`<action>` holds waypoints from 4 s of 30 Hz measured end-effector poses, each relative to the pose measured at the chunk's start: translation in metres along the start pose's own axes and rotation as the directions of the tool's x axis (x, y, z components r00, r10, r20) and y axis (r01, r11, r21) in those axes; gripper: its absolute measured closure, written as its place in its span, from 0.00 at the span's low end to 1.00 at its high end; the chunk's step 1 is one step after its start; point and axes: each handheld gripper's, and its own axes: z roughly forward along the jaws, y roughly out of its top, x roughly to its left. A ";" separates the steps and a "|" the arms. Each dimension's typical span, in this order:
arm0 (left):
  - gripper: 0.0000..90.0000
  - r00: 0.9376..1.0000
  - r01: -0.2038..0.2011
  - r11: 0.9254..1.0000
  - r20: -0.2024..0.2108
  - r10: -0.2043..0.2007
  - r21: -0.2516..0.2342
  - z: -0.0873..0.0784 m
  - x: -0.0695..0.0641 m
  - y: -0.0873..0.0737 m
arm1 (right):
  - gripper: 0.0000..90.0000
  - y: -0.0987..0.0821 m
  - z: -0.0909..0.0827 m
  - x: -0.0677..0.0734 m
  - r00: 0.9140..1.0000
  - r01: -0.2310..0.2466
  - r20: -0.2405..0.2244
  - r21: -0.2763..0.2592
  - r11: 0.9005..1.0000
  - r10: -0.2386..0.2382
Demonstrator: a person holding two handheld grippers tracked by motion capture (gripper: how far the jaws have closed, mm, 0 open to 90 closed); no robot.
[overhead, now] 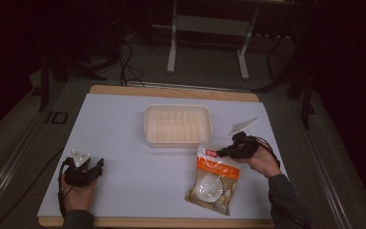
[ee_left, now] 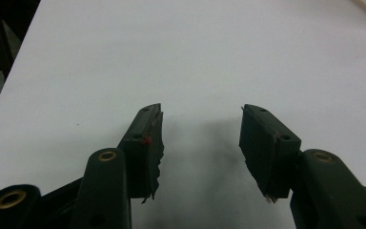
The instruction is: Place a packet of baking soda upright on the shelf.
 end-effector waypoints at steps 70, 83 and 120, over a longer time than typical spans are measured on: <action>0.55 1.000 0.009 1.000 0.002 -0.009 -0.011 -0.001 0.001 0.000 | 1.00 0.100 -0.010 0.052 0.865 -0.391 -0.478 -0.442 0.807 0.157; 0.55 1.000 0.011 1.000 -0.001 -0.011 -0.015 -0.002 0.001 0.000 | 1.00 0.118 0.001 0.052 0.856 -0.437 -0.486 -0.503 0.745 0.174; 0.55 1.000 0.028 0.999 0.006 -0.028 -0.027 -0.002 0.003 -0.001 | 1.00 0.160 0.043 0.041 0.911 -0.402 -0.355 -0.651 0.644 0.210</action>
